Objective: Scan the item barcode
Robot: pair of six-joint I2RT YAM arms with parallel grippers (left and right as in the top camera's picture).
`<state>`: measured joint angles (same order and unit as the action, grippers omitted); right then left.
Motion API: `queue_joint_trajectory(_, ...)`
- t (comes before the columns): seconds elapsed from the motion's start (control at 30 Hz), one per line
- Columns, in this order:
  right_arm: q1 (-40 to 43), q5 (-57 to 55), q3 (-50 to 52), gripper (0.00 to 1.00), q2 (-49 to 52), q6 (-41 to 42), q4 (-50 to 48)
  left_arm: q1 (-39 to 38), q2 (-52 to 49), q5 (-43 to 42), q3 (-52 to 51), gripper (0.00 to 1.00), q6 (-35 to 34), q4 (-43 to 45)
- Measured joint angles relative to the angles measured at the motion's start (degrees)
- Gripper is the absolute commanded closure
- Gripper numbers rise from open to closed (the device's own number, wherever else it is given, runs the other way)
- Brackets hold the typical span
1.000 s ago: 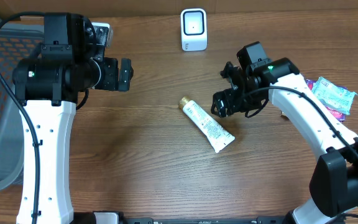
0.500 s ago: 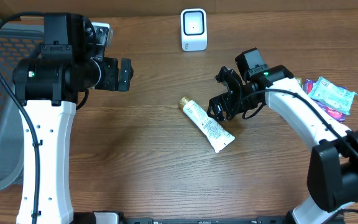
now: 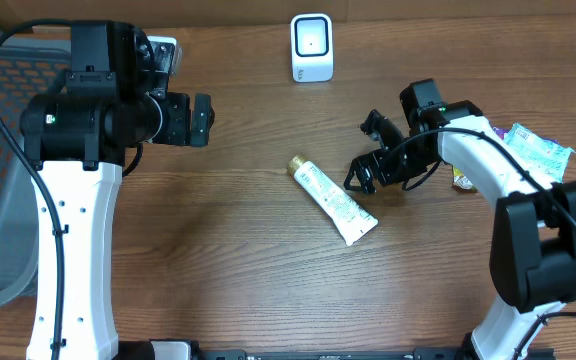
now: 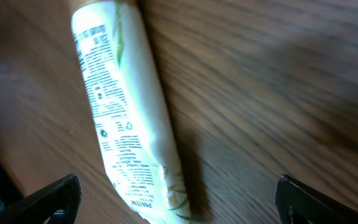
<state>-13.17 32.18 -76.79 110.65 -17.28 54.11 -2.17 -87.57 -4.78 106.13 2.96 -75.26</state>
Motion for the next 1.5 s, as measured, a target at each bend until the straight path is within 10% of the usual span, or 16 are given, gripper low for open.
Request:
queue_joint_trajectory(0.73, -6.23, 7.67, 0.09, 0.09, 7.61, -3.3, 1.05, 0.0, 0.0, 0.0, 0.0, 0.0, 0.0, 0.02)
queue_joint_trajectory(1.13, -9.38, 1.7, 4.98, 0.56, 5.4, 13.11, -11.45, 0.0, 0.0, 0.0, 0.0, 0.01, 0.0, 0.02)
queue_joint_trajectory(1.5, -9.44, 2.16, 5.62, 0.57, 5.55, 18.16, -11.41, 0.0, 0.0, 0.0, 0.0, 0.0, 0.0, 0.02)
